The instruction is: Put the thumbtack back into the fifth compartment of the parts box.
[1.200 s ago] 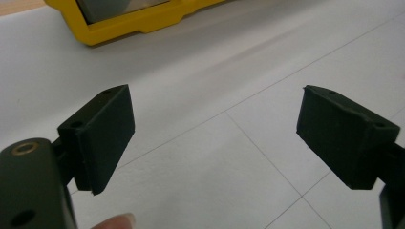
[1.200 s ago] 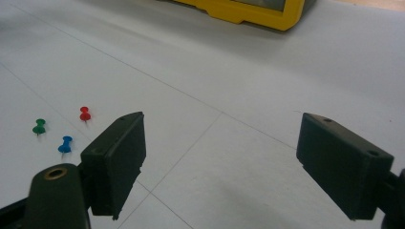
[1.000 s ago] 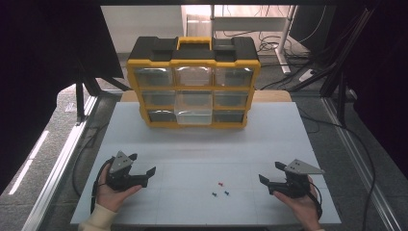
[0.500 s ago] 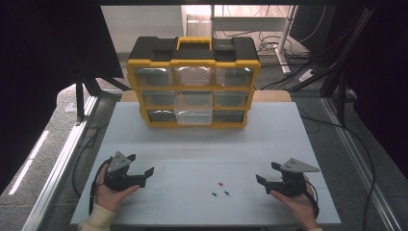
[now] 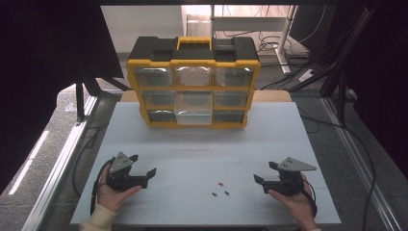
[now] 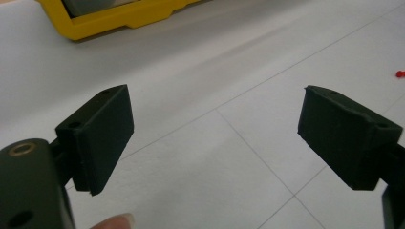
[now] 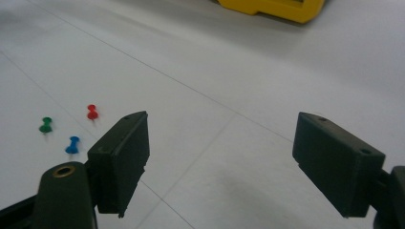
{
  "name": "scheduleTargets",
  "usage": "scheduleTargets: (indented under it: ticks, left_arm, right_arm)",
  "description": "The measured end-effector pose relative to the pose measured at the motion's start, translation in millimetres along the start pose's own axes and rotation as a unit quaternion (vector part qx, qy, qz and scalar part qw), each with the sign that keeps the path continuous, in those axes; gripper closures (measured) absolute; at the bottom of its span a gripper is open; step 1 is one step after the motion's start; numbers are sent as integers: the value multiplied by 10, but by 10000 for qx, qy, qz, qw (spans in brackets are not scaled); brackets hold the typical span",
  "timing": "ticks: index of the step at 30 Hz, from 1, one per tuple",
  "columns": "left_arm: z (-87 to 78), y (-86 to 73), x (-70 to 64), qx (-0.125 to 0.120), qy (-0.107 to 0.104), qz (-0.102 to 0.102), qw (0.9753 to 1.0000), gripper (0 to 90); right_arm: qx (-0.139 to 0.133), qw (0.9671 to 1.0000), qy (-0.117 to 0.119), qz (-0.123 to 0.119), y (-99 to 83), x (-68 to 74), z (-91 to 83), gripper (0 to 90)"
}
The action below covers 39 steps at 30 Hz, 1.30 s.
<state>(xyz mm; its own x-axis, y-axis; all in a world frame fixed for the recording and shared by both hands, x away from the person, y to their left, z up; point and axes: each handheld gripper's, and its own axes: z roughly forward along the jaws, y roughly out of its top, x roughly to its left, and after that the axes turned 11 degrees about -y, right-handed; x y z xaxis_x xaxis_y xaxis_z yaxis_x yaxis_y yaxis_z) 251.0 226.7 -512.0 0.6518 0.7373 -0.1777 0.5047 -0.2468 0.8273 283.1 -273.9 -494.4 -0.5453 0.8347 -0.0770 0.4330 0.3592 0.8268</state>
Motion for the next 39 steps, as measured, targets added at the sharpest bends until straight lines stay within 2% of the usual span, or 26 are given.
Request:
scheduleTargets:
  ticks: [5,8,12,13,19,24,33,39]
  left_arm:
    - [-8,-14,-12,-5,-36,-13,10000,118]
    - [-6,-13,-13,-7,-31,-2,10000,118]
    - [1,-19,-15,0,10,15,10000,116]
    - [5,-17,-13,3,-4,11,10000,116]
    - [12,-19,-15,13,-8,16,10000,114]
    - [12,-18,-11,6,-16,-8,10000,112]
    - [29,-14,-16,40,-25,-2,10000,112]
    - [40,-19,-17,64,11,12,10000,112]
  right_arm:
    - [0,9999,109,-96,84,102,3,204]
    - [84,9996,134,-227,116,158,42,202]
    - [178,9991,250,-297,155,220,99,199]
    - [220,9987,355,-299,182,245,145,198]
    - [355,9977,450,-372,237,333,227,200]
    - [634,9949,601,-497,311,462,326,197]
    - [720,9930,718,-596,419,574,446,199]
    - [870,9899,811,-776,484,662,567,216]
